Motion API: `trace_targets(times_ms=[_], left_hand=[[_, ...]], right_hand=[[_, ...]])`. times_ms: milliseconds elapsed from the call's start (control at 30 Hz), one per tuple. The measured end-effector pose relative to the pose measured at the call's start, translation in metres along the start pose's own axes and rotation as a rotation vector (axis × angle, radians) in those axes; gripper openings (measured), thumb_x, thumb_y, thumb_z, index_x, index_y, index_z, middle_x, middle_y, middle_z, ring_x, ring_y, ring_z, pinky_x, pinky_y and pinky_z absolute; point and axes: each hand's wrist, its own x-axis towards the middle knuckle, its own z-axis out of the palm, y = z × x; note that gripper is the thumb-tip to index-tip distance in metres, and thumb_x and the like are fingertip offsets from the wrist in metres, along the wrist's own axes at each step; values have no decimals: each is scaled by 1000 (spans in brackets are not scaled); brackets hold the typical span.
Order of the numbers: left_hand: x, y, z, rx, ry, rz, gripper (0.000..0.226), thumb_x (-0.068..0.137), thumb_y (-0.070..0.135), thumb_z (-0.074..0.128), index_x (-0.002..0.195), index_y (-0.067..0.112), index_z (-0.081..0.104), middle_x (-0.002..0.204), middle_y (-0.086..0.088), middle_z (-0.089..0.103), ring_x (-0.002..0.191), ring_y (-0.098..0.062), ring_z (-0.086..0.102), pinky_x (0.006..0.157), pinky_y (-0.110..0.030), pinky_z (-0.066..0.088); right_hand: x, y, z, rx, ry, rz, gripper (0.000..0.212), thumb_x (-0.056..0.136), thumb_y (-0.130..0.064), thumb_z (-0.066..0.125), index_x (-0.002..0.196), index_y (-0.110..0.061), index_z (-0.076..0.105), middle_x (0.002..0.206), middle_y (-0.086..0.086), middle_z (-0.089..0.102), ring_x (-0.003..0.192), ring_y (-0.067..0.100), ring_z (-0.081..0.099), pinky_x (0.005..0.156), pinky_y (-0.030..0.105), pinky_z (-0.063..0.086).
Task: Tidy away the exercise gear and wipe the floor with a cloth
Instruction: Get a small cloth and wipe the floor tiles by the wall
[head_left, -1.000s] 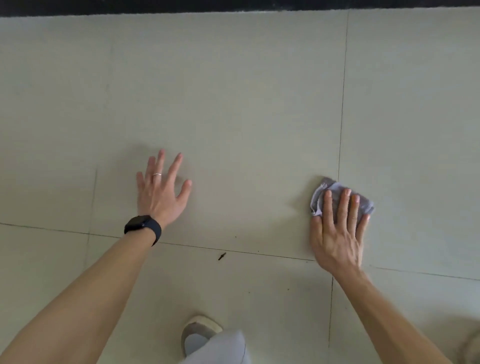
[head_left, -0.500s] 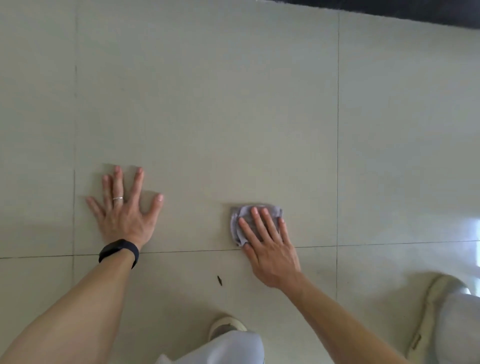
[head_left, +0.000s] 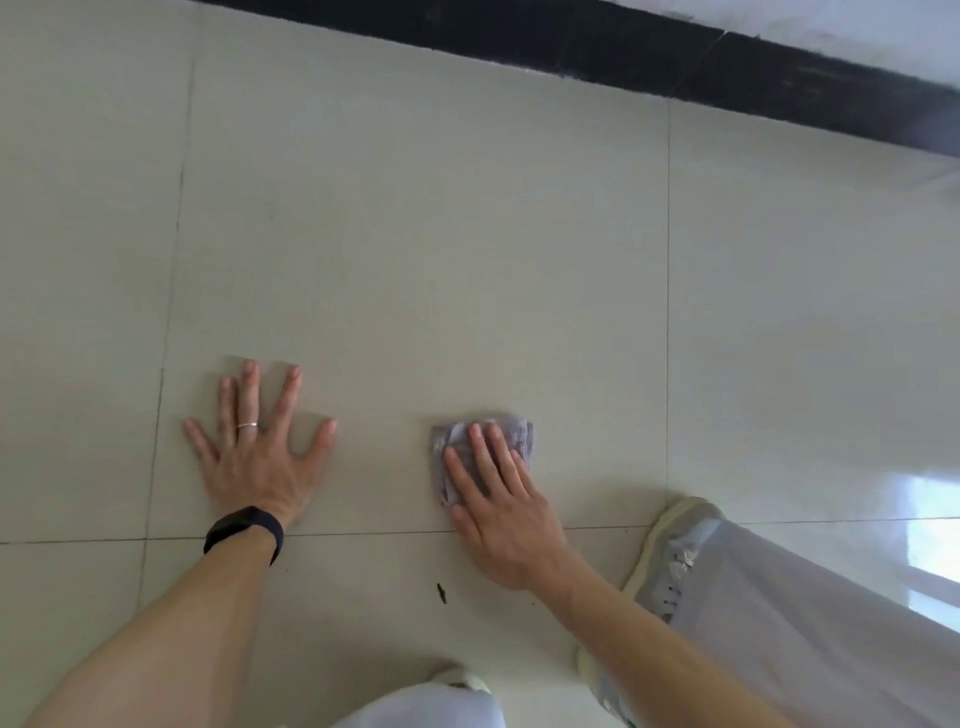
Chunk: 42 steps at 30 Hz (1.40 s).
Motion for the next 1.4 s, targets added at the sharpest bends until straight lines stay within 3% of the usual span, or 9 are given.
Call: trace_targets(times_ms=[100, 267, 367, 500, 600, 767, 933, 1167, 1400], left_hand=[[-1, 0, 1, -4, 23, -9, 78, 83, 80, 21, 154, 51, 7, 165, 15, -15, 154, -17, -6, 119, -55, -10], [1, -2, 4, 51, 49, 13, 75, 87, 78, 21, 154, 52, 2, 166, 12, -13, 154, -18, -6, 119, -60, -3], [0, 0, 2, 30, 41, 17, 74, 88, 75, 27, 154, 52, 6, 167, 10, -6, 154, -19, -4, 119, -60, 0], [15, 8, -23, -19, 129, 32, 69, 87, 70, 35, 149, 41, 36, 157, -3, 32, 140, -34, 32, 110, -61, 27], [51, 21, -37, 19, 151, 38, 74, 89, 68, 34, 155, 37, 26, 161, -7, 24, 144, -36, 28, 110, -63, 23], [109, 64, -32, -7, 95, -10, 73, 91, 72, 18, 157, 45, 0, 167, 3, -12, 154, -27, -8, 120, -60, 0], [116, 70, -19, -5, 134, -90, 71, 94, 70, 25, 155, 49, -5, 166, 7, -16, 153, -22, -12, 122, -55, -3], [115, 72, -25, 1, 96, -112, 73, 87, 75, 10, 153, 51, -8, 164, 10, -21, 152, -19, -17, 122, -53, -4], [116, 68, -21, -25, 123, -105, 74, 87, 74, 21, 154, 52, 0, 166, 10, -12, 154, -23, -4, 120, -55, 0]], right_hand=[[3, 38, -4, -125, -52, -84, 58, 108, -43, 12, 161, -19, 8, 168, 11, -1, 155, 31, -5, 126, 46, 9], [63, 125, -33, -214, 103, 316, 55, 106, -16, 9, 129, 11, 52, 151, 47, 19, 135, 74, 6, 108, 80, 10], [91, 104, -45, 20, 111, 599, 79, 100, -55, -5, 157, -4, 16, 161, 33, -10, 146, 55, -17, 116, 69, -6], [61, 23, -16, -35, 83, 124, 75, 102, -60, 10, 160, -15, -2, 165, 20, -14, 152, 36, -18, 124, 52, -7], [63, 35, -14, -104, 84, -116, 67, 105, -56, 15, 161, -22, 2, 168, 9, -8, 155, 30, -8, 122, 47, 5], [149, 117, -58, -111, 212, 213, 68, 104, -52, 4, 160, -14, 13, 166, 20, -1, 153, 41, -5, 125, 54, 3], [216, 154, -82, -80, 284, 529, 78, 98, -51, -15, 160, -15, 17, 166, 22, -9, 151, 41, -20, 122, 55, -8], [152, 122, -85, -168, 95, -102, 59, 106, -49, 12, 160, -26, 7, 169, 8, -4, 155, 29, -7, 124, 47, 7], [304, 194, -179, 133, 250, 605, 65, 101, -49, 2, 161, -22, -5, 167, 12, -17, 152, 34, -19, 122, 58, -6]])
